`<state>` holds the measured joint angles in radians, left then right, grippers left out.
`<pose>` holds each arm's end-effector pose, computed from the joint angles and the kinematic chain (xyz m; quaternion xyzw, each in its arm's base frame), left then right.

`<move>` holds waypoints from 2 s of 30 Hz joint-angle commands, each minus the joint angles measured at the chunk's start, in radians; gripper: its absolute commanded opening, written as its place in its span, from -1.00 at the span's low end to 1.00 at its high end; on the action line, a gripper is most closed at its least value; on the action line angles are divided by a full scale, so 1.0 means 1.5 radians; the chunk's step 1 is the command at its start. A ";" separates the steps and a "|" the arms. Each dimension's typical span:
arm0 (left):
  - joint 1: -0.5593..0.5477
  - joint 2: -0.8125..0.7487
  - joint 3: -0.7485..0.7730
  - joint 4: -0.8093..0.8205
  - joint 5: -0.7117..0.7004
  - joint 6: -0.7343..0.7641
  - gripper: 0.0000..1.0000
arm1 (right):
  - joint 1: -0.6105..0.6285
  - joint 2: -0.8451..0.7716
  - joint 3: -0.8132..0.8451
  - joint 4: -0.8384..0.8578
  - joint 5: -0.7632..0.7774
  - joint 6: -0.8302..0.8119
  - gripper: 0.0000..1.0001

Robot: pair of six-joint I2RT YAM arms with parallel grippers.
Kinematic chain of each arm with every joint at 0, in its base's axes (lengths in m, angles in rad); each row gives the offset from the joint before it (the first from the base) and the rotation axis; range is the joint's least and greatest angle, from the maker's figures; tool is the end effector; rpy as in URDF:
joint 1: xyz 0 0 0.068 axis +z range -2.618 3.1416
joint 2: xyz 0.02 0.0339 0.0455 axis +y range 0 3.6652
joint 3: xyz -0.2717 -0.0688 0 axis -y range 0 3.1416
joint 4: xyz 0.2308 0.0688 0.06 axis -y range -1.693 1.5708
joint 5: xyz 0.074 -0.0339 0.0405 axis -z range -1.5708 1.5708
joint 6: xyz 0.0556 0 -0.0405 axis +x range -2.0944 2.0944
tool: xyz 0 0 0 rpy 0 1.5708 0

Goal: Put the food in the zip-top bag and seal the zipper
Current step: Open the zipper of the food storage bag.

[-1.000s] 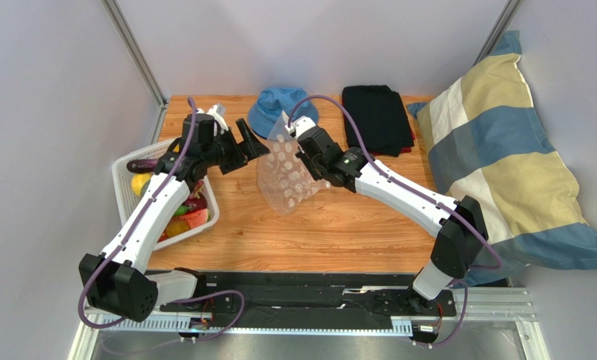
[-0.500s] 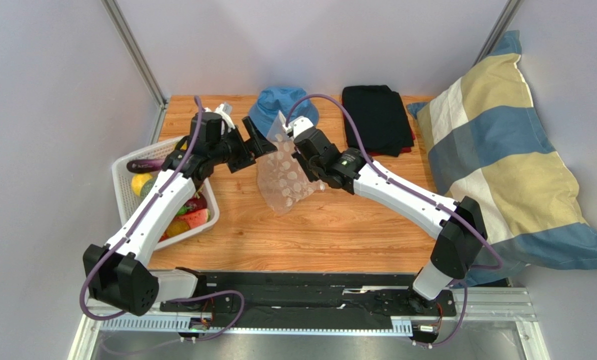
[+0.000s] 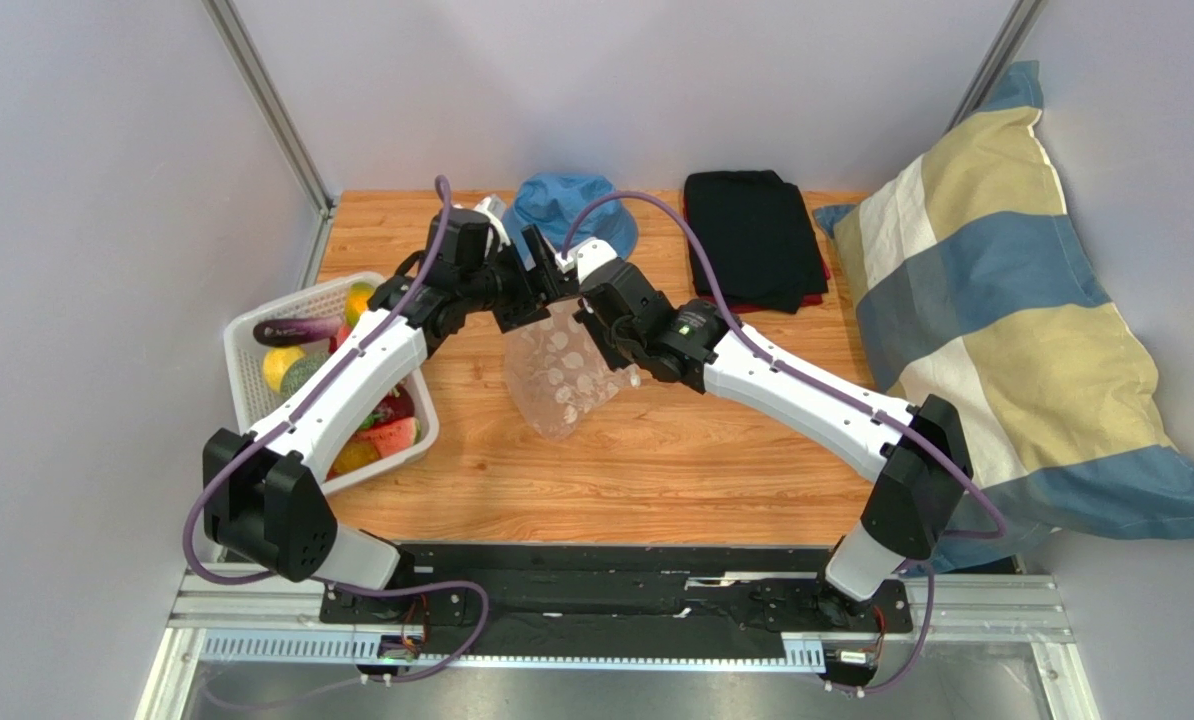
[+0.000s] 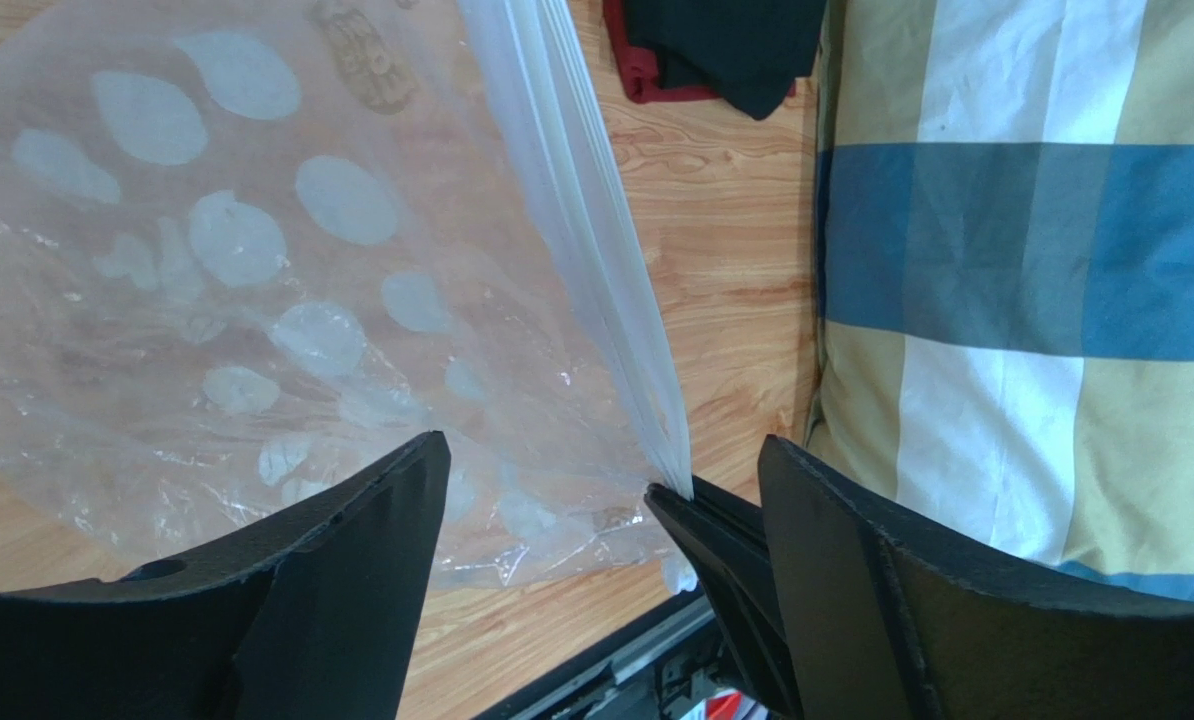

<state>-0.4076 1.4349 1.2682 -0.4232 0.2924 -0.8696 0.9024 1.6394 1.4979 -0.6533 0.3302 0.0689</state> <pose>0.2934 -0.1441 0.3328 -0.1330 0.8652 -0.3810 0.2976 0.2399 0.2747 0.3211 -0.3127 0.8601 0.0397 0.4011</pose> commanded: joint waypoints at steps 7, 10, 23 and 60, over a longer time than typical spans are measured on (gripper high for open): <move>-0.011 0.028 0.023 0.008 -0.027 -0.024 0.40 | 0.009 -0.023 0.028 0.005 -0.004 0.020 -1.00; -0.010 0.030 0.022 0.011 -0.028 -0.022 0.22 | 0.009 -0.026 0.027 0.006 -0.009 0.020 -1.00; -0.006 0.007 0.004 0.021 0.012 0.025 -1.00 | 0.005 -0.032 0.065 -0.030 -0.091 -0.008 -0.67; -0.029 -0.125 -0.044 0.026 0.132 0.045 -1.00 | -0.112 -0.050 0.097 -0.032 -0.308 0.011 -0.03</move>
<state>-0.4477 1.3003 1.1992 -0.3965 0.4702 -0.8299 0.7322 1.6176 1.6501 -0.7372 -0.2401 0.1318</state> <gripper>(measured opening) 0.009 0.512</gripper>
